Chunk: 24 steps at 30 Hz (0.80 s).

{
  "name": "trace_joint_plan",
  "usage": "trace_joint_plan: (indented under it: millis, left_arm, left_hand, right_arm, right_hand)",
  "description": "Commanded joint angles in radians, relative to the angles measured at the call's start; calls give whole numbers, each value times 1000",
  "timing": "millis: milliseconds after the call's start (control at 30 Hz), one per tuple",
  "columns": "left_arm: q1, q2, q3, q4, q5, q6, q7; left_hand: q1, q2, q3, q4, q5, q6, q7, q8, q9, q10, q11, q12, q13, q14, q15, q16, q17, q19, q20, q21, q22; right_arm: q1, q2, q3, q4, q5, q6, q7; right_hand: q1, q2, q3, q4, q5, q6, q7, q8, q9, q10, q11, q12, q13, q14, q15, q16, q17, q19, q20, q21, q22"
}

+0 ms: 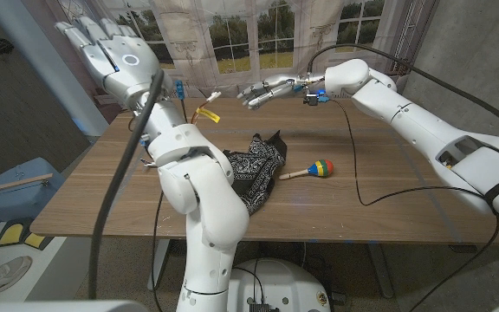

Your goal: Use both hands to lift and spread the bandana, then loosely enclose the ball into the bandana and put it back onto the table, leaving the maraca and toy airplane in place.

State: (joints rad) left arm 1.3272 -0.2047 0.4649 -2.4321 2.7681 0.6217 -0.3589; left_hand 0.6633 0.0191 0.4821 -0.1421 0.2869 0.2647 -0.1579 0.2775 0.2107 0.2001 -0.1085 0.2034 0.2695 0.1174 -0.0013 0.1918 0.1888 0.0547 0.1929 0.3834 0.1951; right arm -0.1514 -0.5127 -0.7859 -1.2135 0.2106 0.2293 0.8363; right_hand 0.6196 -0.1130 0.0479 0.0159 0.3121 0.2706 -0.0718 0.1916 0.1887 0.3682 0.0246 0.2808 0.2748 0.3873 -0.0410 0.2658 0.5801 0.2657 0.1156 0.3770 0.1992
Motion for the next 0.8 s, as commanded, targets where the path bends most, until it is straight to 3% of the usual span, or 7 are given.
trace_joint_plan:
  millis: [33, 200, 267, 400, 500, 700, 800]
  left_arm:
    - [16, 84, 12, -33, -151, 13, 77]
    - [22, 119, 18, -41, -240, 5, 119]
    - [26, 140, 20, -52, -302, -7, 133]
    - [33, 185, 8, -146, -519, -107, 59]
    - [36, 226, -21, -213, -688, -165, 5]
    - [36, 234, -16, -264, -685, -224, -140]
    - [41, 230, -15, -280, -683, -237, -196]
  left_hand:
    - [-20, 12, 3, 12, -1, 19, 2, -2, -3, 10, 3, 8, -1, 2, 3, 4, 5, -6, 9, -6, 1]
    - [-33, 16, 5, 11, -5, 66, -1, 4, -8, 31, -8, 20, -5, 13, -3, 8, 3, 2, 8, -6, 1]
    - [-37, 18, 6, 10, -7, 84, 0, 5, -10, 48, -10, 28, -7, 25, -13, 12, 3, 9, 7, -5, 2]
    - [-58, 7, -4, 11, -17, 125, -2, 10, -12, 65, -27, 36, -11, 36, -21, 14, 2, 22, 0, -3, 2]
    - [-108, -32, -43, 17, -59, 192, 5, 21, -11, 70, -26, 40, -13, 31, -17, 11, 2, 22, -2, -9, 1]
    - [-124, -53, -62, 13, -91, 266, 4, 38, -7, 69, -28, 42, -13, 19, -4, 6, 1, 25, 1, -14, 1]
    - [-131, -59, -68, 13, -96, 252, 9, 28, -6, 61, -19, 39, -14, 14, 4, 5, 1, 25, 0, -16, 1]
  right_arm:
    - [-29, 7, 7, -12, 30, -27, -21]
    - [-86, -42, 32, -102, 1, -21, -111]
    - [-105, -59, 39, -129, -10, -19, -137]
    - [-132, -80, 52, -157, -9, -18, -161]
    - [-144, -88, 60, -164, -3, -18, -168]
    - [-160, -98, 74, -173, 7, -20, -185]
    - [-165, -100, 80, -174, 8, -14, -194]
  right_hand:
    - [12, 106, 30, 20, 28, 44, 38, 18, 2, 43, 17, 6, 6, 30, 12, 10, -4, 21, 5, 4, 4]
    - [160, 200, 101, -58, 9, 125, 56, 35, 3, 75, 11, 12, 10, 55, 0, 18, -17, 62, 7, 20, 2]
    - [178, 206, 107, -71, 2, 144, 56, 39, 3, 86, 9, 16, 10, 59, -2, 20, -18, 69, 7, 23, 2]
    - [185, 209, 109, -77, -3, 152, 53, 40, 4, 90, 6, 17, 11, 59, -4, 21, -18, 70, 6, 23, 2]
    - [183, 209, 108, -76, -6, 150, 52, 38, 4, 90, 6, 17, 11, 59, -3, 21, -18, 71, 6, 24, 2]
    - [168, 205, 99, -71, -17, 147, 52, 34, 4, 90, 6, 17, 12, 60, -5, 21, -19, 71, 5, 24, 2]
    - [164, 203, 96, -69, -19, 147, 51, 33, 4, 91, 5, 17, 12, 59, -5, 20, -20, 71, 4, 24, 1]
